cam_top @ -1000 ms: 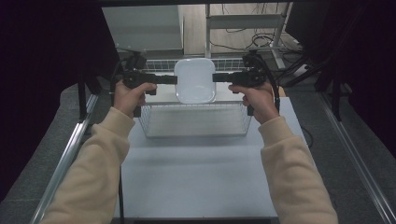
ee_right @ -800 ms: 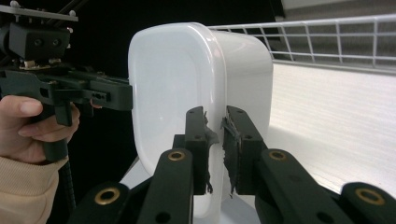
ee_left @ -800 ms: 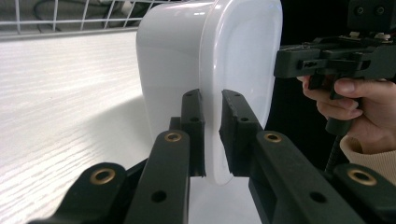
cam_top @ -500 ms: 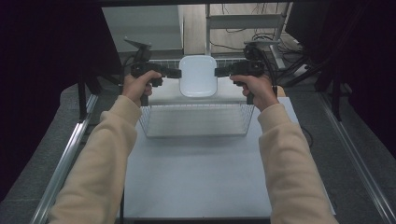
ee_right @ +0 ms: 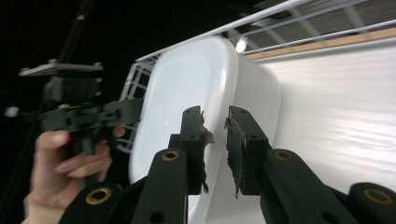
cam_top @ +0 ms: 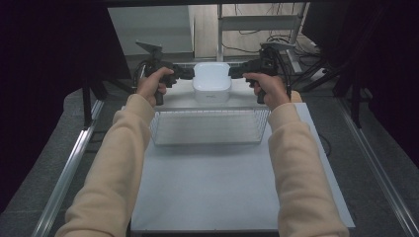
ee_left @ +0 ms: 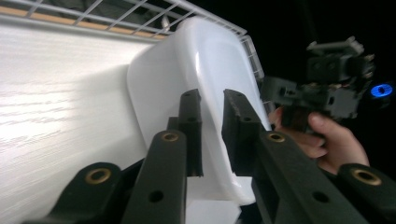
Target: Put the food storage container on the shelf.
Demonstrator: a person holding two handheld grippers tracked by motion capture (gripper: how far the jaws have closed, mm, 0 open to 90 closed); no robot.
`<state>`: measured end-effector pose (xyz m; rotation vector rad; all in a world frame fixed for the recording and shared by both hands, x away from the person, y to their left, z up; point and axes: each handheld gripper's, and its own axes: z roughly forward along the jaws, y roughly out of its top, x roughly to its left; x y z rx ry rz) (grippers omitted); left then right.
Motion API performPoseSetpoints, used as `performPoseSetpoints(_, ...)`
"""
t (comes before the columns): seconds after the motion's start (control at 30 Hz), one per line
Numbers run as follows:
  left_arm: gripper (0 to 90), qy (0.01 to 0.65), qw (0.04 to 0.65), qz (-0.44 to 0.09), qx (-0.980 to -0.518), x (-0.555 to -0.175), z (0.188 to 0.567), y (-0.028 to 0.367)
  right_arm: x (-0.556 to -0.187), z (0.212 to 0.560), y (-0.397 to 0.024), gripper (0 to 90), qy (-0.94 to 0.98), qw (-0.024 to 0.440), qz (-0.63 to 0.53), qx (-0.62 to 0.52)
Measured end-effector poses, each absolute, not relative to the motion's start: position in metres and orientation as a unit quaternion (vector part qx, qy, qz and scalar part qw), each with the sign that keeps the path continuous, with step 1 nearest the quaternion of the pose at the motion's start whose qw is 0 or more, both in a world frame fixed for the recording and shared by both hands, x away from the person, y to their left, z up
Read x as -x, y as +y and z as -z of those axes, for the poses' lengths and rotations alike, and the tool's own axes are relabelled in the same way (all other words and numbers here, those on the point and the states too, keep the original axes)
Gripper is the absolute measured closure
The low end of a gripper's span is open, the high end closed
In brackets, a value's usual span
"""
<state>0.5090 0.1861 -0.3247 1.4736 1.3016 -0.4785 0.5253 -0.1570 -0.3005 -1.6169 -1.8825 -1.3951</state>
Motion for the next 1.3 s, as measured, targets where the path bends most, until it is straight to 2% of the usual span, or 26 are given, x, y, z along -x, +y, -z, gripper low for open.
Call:
performPoseSetpoints(0.2, 78.6, 0.545, 0.535, 0.201, -0.614, -0.508, 0.327, 0.186, -0.526, 0.308, -0.161, 76.6, -0.633, 0.156, 0.505, 0.565)
performPoseSetpoints(0.43, 70.3, 0.548, 0.536, 0.182, -0.616, -0.506, 0.326, 0.181, -0.52, 0.306, -0.159, 76.1, -0.641, 0.149, 0.503, 0.56)
performPoseSetpoints(0.47, 62.3, 0.551, 0.539, 0.167, -0.615, -0.503, 0.322, 0.181, -0.516, 0.304, -0.158, 64.9, -0.649, 0.133, 0.507, 0.552)
performPoseSetpoints(0.5, 59.6, 0.551, 0.539, 0.167, -0.615, -0.503, 0.322, 0.181, -0.516, 0.304, -0.158, 64.9, -0.649, 0.133, 0.507, 0.552)
performPoseSetpoints(0.6, 54.3, 0.547, 0.533, 0.124, -0.633, -0.493, 0.313, 0.18, -0.505, 0.292, -0.16, 53.6, -0.659, 0.084, 0.526, 0.531)
performPoseSetpoints(0.77, 44.4, 0.52, 0.533, 0.049, -0.666, -0.458, 0.302, 0.186, -0.473, 0.276, -0.174, 42.3, -0.701, -0.005, 0.528, 0.479)
performPoseSetpoints(0.97, 39.0, 0.488, 0.543, 0.005, -0.683, -0.403, 0.309, 0.196, -0.438, 0.285, -0.185, 36.2, -0.731, -0.035, 0.523, 0.436)
performPoseSetpoints(1.07, 34.2, 0.472, 0.537, -0.016, -0.699, -0.367, 0.324, 0.204, -0.404, 0.305, -0.193, 34.3, -0.741, -0.048, 0.533, 0.405)
performPoseSetpoints(1.13, 34.0, 0.47, 0.538, -0.024, -0.699, -0.356, 0.33, 0.206, -0.398, 0.31, -0.195, 33.6, -0.744, -0.052, 0.534, 0.399)
performPoseSetpoints(1.2, 32.8, 0.462, 0.533, -0.037, -0.708, -0.333, 0.347, 0.208, -0.374, 0.332, -0.204, 31.7, -0.751, -0.066, 0.534, 0.383)
performPoseSetpoints(1.3, 32.2, 0.459, 0.531, -0.039, -0.712, -0.319, 0.362, 0.209, -0.362, 0.346, -0.211, 31.5, -0.752, -0.069, 0.535, 0.379)
